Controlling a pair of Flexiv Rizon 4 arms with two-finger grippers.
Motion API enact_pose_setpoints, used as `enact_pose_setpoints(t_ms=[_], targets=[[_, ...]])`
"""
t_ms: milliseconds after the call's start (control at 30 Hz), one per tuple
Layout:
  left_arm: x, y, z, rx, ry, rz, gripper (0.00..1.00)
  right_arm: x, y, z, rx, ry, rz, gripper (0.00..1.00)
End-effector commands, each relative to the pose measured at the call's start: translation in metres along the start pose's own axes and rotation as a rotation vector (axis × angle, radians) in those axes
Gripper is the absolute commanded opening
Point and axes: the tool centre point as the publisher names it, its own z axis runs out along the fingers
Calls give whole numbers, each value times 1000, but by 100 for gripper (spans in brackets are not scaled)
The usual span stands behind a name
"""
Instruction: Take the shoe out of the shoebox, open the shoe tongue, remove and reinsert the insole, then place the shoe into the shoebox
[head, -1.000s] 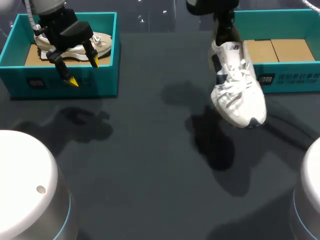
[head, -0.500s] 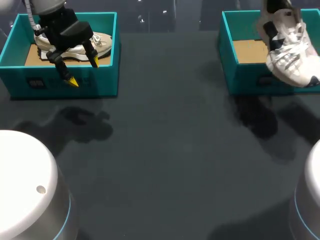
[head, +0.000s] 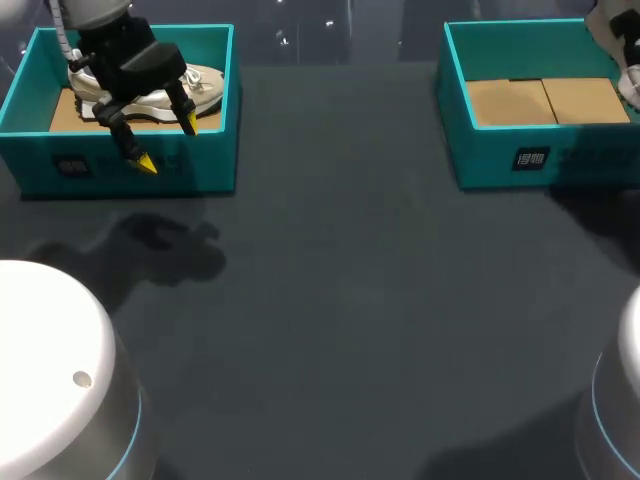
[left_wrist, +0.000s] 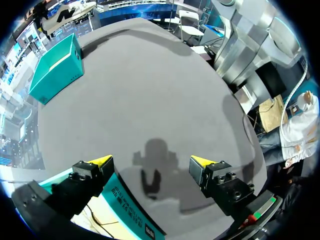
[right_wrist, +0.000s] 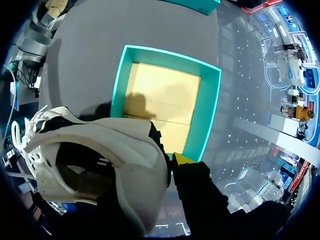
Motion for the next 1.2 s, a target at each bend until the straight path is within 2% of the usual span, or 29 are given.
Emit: enact_pose_setpoints(t_ms=[33, 400, 567, 700, 867, 1067, 1100, 1167, 1200], targets=[[0, 0, 0, -2, 1, 1, 100, -5, -4, -2, -12, 13, -2, 0], [0, 0, 0, -2, 1, 1, 100, -5, -4, -2, -12, 13, -2, 0], [0, 0, 0, -2, 1, 1, 100, -26, -34, 6, 30, 24, 32, 0], [0, 0, 0, -2, 1, 1, 100, -42, -44, 15, 31, 25, 33, 0], [0, 0, 0, -2, 1, 1, 100, -60, -53, 36, -12, 42, 68, 0], [0, 0, 0, -2, 1, 1, 100, -60, -63, 53, -39, 81, 255, 0], [0, 0, 0, -2, 1, 1, 100, -56, -68, 57, -44, 88, 334, 0], [0, 0, 0, -2, 1, 1, 100, -49, -79, 59, -104, 89, 481, 0], [0, 0, 0, -2, 1, 1, 100, -45, -85, 60, -98, 112, 574, 0]])
